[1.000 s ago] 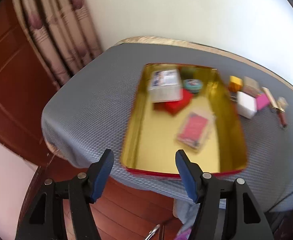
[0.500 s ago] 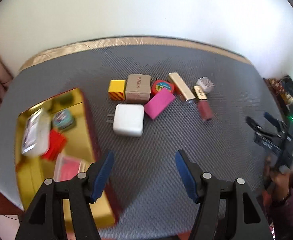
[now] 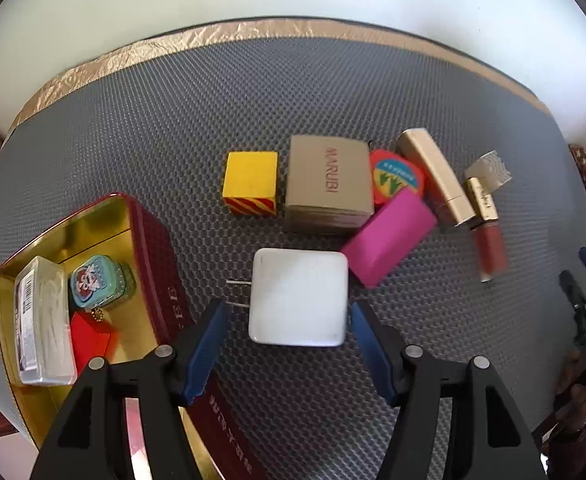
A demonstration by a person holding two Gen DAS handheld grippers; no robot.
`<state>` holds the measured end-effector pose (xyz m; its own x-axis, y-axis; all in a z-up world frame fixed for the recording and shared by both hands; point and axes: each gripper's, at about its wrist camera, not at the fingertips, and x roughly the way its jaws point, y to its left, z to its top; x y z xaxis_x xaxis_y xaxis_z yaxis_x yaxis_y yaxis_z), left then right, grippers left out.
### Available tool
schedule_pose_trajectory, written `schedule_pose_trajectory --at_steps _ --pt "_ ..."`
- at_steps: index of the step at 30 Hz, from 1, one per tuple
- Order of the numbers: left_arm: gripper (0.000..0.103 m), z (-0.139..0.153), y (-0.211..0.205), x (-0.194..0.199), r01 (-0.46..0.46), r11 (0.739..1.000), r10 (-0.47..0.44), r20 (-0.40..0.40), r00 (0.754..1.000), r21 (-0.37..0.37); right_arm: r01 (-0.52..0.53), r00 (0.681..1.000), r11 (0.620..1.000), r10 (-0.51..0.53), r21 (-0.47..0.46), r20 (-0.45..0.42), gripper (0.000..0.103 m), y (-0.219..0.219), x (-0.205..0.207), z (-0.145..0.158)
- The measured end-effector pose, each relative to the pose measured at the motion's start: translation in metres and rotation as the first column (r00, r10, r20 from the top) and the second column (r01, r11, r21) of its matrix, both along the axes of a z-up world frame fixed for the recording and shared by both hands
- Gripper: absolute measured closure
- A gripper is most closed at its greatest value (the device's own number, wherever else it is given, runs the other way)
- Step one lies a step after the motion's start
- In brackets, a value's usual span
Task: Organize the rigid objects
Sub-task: 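Reach the left tool to the white charger and grasp it, then carry the white charger toward the tin with the left tool while the right tool grasps the YSL lipstick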
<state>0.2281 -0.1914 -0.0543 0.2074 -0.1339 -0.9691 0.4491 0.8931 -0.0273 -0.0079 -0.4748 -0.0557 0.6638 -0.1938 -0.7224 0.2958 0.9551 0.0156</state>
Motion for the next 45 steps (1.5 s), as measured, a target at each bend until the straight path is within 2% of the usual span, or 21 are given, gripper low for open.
schedule_pose_trajectory --at_steps 9,11,13,20,25,29,33,36,38,40,41,42,43,45 --pt "0.038 -0.014 -0.014 0.004 0.064 0.998 -0.064 0.019 0.998 0.028 -0.005 1.0 1.0 0.005 0.005 -0.013 0.003 0.0 -0.001 -0.002" --pt "0.043 -0.018 -0.019 0.002 0.079 0.996 -0.081 0.03 0.996 0.049 -0.004 1.0 1.0 0.004 0.005 -0.017 0.003 0.001 -0.001 -0.003" --pt "0.044 -0.019 -0.019 0.001 0.089 0.995 -0.091 0.043 0.995 0.054 -0.004 1.0 1.0 0.004 0.006 -0.017 0.002 0.001 -0.001 -0.003" --pt "0.044 -0.01 -0.019 -0.042 0.055 0.998 -0.054 0.051 0.997 -0.008 -0.006 1.0 1.0 0.006 0.012 -0.022 0.002 0.0 -0.002 -0.003" --pt "0.044 0.0 -0.007 -0.084 -0.019 0.99 0.022 0.017 1.0 -0.138 -0.004 1.0 1.0 0.004 0.013 -0.021 0.002 0.001 -0.002 -0.002" --pt "0.044 -0.003 -0.003 -0.112 -0.042 0.988 0.047 0.027 0.999 -0.151 -0.025 0.999 1.0 0.025 0.006 -0.033 0.002 0.008 0.001 -0.001" --pt "0.044 -0.01 -0.004 -0.133 -0.05 0.988 0.055 0.027 0.998 -0.149 -0.094 0.996 0.989 0.095 0.112 0.003 0.002 0.029 0.014 0.007" --pt "0.044 -0.01 -0.008 -0.143 -0.038 0.991 0.047 0.068 0.997 -0.125 -0.135 0.991 0.974 0.137 0.183 0.0 0.002 0.05 0.036 0.006" --pt "0.044 -0.01 -0.009 -0.147 -0.04 0.99 0.049 0.066 0.997 -0.136 -0.155 0.987 0.966 0.16 0.209 -0.007 0.004 0.064 0.051 0.003" --pt "0.044 -0.01 -0.009 -0.151 -0.035 0.99 0.046 0.073 0.996 -0.136 -0.168 0.985 0.968 0.174 0.187 -0.018 0.006 0.078 0.067 0.002" --pt "0.044 -0.01 -0.008 -0.154 -0.034 0.99 0.045 0.077 0.996 -0.136 -0.172 0.983 0.971 0.18 0.167 -0.03 0.007 0.084 0.073 0.002" --pt "0.044 -0.01 -0.008 -0.155 -0.033 0.99 0.044 0.08 0.996 -0.136 -0.171 0.982 0.975 0.18 0.143 -0.05 0.016 0.09 0.08 0.0" --pt "0.044 -0.011 -0.009 -0.157 -0.027 0.991 0.039 0.086 0.996 -0.132 -0.173 0.98 0.976 0.184 0.133 -0.073 0.033 0.094 0.088 -0.004" --pt "0.044 -0.01 -0.003 -0.16 -0.022 0.991 0.034 0.09 0.995 -0.13 -0.172 0.972 0.978 0.188 0.117 -0.14 0.05 0.102 0.102 -0.014"
